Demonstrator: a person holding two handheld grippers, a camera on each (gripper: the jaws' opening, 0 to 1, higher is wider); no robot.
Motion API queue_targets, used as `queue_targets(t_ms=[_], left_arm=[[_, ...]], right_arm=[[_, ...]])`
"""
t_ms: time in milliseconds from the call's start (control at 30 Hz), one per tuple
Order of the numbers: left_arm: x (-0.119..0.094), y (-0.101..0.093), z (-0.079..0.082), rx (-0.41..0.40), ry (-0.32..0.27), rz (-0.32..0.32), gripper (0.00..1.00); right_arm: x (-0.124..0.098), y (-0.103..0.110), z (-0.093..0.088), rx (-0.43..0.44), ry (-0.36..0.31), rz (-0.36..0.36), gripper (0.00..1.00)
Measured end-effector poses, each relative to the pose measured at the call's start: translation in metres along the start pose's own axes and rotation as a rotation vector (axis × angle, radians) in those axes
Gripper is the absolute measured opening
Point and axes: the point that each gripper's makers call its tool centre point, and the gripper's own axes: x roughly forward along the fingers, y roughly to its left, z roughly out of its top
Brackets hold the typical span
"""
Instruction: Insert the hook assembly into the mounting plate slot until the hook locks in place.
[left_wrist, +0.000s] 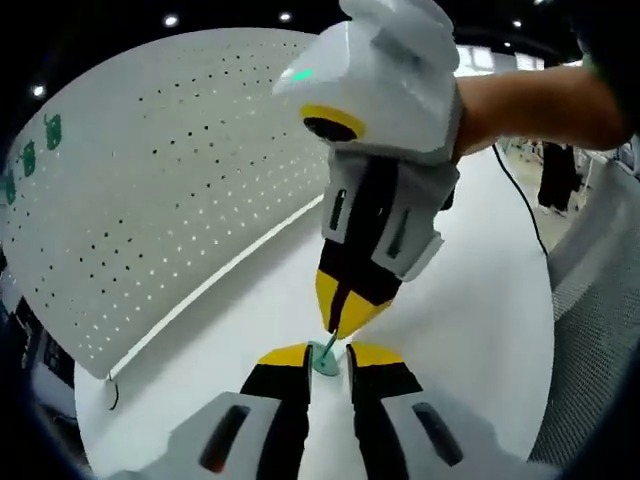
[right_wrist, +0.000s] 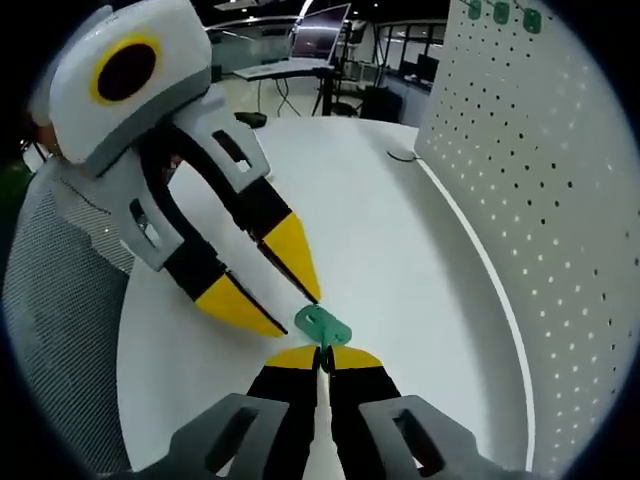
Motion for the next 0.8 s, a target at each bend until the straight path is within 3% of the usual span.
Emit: queue_targets(t_ms=[200, 267, 633, 700, 800], left_arm=[[0.008, -0.001, -0.001, 0.074, -0.007, -0.014, 0.14], [0.013, -0.003, -0.004, 0.152, 0.0, -0.027, 0.14], [0.011, -0.003, -0.004, 0.113, -0.015, -0.022, 0.12], [0.011, -0.002, -0.004, 0.105, -0.018, -0.019, 0.12], [0.011, -0.001, -0.003, 0.105, -0.02, -0.017, 0.12]], right_arm=[[0.0, 0.001, 0.001, 0.007, -0.001, 0.008, 0.0], [0.002, 0.001, 0.0, 0.004, 0.001, 0.011, 0.0], [-0.021, -0.012, 0.003, 0.045, -0.041, -0.039, 0.0], [-0.024, -0.006, -0.003, 0.078, -0.037, -0.018, 0.0], [-0.02, 0.009, -0.022, 0.086, 0.025, 0.023, 0.04]])
